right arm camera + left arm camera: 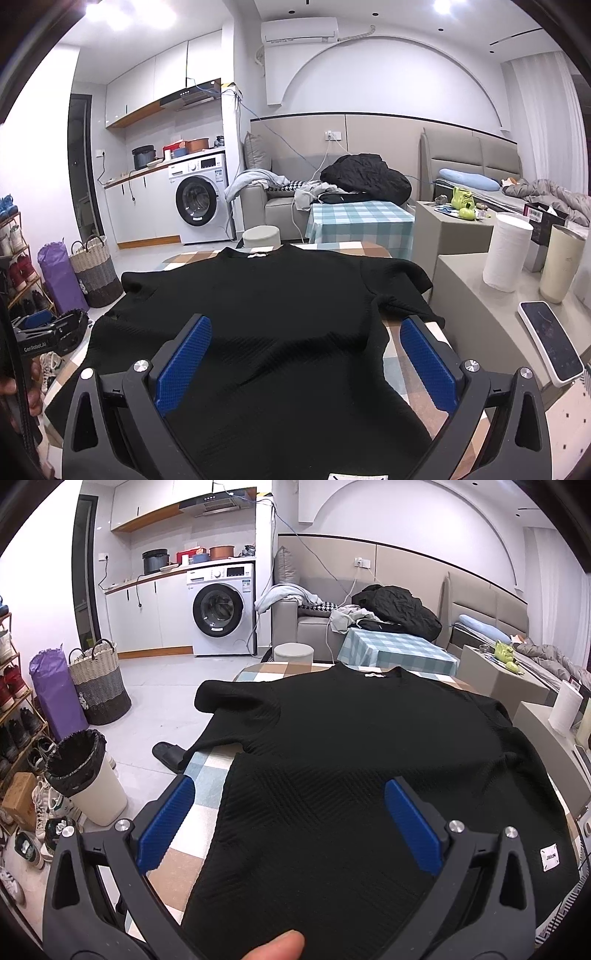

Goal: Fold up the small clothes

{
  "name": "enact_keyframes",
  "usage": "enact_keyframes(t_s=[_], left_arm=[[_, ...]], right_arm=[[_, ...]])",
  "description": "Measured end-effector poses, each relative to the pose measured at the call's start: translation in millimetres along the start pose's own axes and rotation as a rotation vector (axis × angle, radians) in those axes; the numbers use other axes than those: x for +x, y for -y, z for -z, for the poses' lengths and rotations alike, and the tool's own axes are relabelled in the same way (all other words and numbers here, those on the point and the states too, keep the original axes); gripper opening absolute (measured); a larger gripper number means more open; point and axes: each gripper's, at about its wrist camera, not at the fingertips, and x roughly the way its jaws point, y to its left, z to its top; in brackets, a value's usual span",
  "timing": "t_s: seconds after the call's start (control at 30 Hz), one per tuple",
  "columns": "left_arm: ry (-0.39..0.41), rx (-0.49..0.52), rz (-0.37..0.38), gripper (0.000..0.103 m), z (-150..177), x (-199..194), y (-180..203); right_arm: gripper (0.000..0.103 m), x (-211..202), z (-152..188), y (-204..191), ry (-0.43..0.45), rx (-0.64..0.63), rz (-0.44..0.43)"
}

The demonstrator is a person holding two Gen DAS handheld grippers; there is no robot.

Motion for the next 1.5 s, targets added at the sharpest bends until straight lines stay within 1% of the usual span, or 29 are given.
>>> enact_keyframes(t_s=[0.23, 0.37, 0.47, 0.63, 0.83, 0.97, 1.23, 1.5], left_arm=[[0.006, 0.01, 0.024, 0.102, 2.5, -4.5, 3.2], [0.006, 0.024, 0.014, 0.102, 4.9, -3.6, 5.3], [-0.001, 0.019, 0.025, 0.102, 4.4, -1.7, 4.7], [0.012, 0.028, 0.024, 0.102, 3.3, -2.4, 3.4], [-0.003, 0.058, 0.035, 0.102, 4.5, 2.1, 5.6], [-0.012, 0.047, 0.06, 0.102, 6.3, 7.9, 5.0], [-0.003, 0.041, 0.02, 0.102, 6.0, 11.3, 3.7], [0.012, 0.001, 0.038, 0.102, 2.8, 11.2, -5.0]], right_arm=[[0.103, 1.4, 1.1, 2.9, -0.003, -0.003, -0.004], [0.103, 4.1, 0.4, 3.3, -0.011, -0.004, -0.006], [0.103, 5.1, 0.4, 1.7, -0.01, -0.003, -0.015], [0.103, 7.7, 0.5, 0.4, -0.007, -0.004, -0.025], [0.103, 13.3, 1.7, -0.6, -0.011, -0.013, -0.004], [0.103, 13.8, 1.8, -2.1, -0.003, -0.02, 0.0], [0.103, 19.2, 3.1, -3.9, -0.017, -0.039, 0.01], [0.103, 24.5, 3.6, -7.9, -0.039, -0.052, 0.013]])
